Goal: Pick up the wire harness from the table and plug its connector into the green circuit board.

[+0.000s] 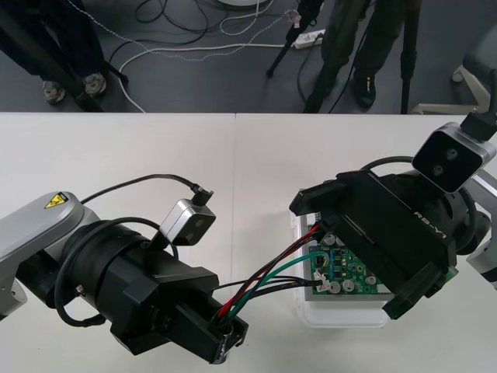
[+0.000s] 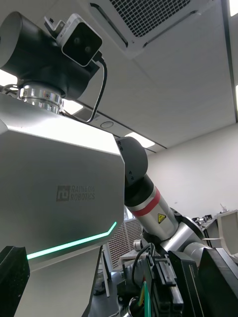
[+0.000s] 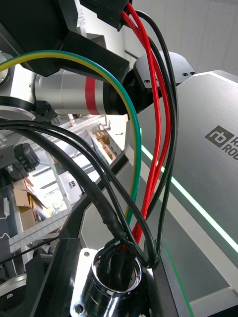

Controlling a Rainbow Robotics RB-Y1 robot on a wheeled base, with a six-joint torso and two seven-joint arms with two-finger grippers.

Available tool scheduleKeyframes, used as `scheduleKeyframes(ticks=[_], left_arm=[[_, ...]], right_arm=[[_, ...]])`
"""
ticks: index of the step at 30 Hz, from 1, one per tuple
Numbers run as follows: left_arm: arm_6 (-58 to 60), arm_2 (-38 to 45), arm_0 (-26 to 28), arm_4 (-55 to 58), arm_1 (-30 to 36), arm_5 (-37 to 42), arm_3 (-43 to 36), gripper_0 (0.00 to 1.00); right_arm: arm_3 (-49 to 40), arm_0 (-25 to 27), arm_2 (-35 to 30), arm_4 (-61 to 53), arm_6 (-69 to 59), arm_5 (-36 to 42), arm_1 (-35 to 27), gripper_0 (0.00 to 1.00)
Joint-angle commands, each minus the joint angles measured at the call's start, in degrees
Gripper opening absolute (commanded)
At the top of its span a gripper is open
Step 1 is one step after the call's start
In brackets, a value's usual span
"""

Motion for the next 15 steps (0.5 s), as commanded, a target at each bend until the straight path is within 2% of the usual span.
scheduleKeyframes(ticks=[1,15], left_arm=[[3.2,-0.6,-2.0,-0.1,-1.1,-1.6,-2.1,0.0],[3.2,-0.6,-1.9,-0.1,-1.1,-1.6,-2.1,0.0]], right_arm=[[-0.5,-1.7,0.6,-1.4,-1.9,-0.5,-1.0,1.0],[0.8,-1.8,0.5,-0.5,-1.9,-0.5,-1.2,1.0]])
